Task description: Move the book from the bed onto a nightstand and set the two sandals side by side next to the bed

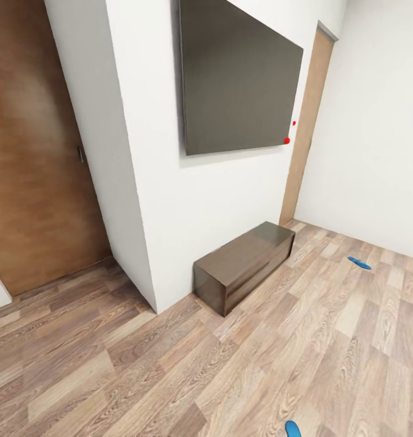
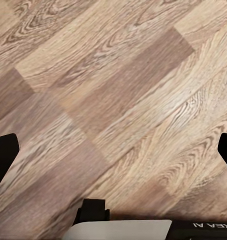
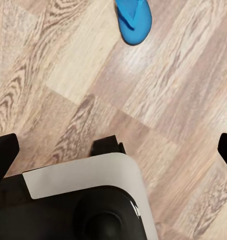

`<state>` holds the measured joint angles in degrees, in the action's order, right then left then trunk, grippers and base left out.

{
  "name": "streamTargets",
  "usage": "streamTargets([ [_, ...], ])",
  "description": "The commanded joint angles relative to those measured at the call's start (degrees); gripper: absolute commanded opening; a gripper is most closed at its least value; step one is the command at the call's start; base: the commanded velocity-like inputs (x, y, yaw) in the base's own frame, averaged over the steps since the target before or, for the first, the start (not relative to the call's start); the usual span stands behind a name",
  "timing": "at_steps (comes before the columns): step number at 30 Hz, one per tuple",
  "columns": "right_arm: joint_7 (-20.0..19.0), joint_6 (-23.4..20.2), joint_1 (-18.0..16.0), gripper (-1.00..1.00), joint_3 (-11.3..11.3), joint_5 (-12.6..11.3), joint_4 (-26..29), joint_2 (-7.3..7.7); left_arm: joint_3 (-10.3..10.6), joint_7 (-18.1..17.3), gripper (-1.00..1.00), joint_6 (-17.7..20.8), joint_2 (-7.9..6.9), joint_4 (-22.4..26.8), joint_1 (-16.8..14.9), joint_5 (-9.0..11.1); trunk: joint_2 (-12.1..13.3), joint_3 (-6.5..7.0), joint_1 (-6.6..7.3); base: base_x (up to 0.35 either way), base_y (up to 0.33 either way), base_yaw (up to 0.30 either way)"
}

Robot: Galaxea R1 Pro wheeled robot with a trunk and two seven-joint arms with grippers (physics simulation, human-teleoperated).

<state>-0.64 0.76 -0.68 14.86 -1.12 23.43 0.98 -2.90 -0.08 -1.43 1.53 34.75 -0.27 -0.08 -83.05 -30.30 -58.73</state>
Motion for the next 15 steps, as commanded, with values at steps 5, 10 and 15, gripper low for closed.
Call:
streamTargets([
  [5, -0.1, 0.1, 0.0, 1.00, 0.1, -0.1, 0.0, -0.02, -0.2, 0.0, 1.00, -0.1, 0.05, 0.0, 0.0, 0.0, 0.0, -0.05, 0.00, 0.000, 0.000, 0.104],
  [10, -0.1, 0.1, 0.0, 1.00, 0.1, -0.1, 0.0, -0.02, -0.2, 0.0, 1.00, -0.1, 0.05, 0.0, 0.0, 0.0, 0.0, -0.05, 0.00, 0.000, 0.000, 0.021],
  [15, -0.1, 0.1, 0.0, 1.00, 0.2, -0.2, 0.0, -0.02, -0.2, 0.0, 1.00, -0.1, 0.05, 0.0, 0.0, 0.0, 0.0, -0.05, 0.00, 0.002, 0.000, 0.003],
])
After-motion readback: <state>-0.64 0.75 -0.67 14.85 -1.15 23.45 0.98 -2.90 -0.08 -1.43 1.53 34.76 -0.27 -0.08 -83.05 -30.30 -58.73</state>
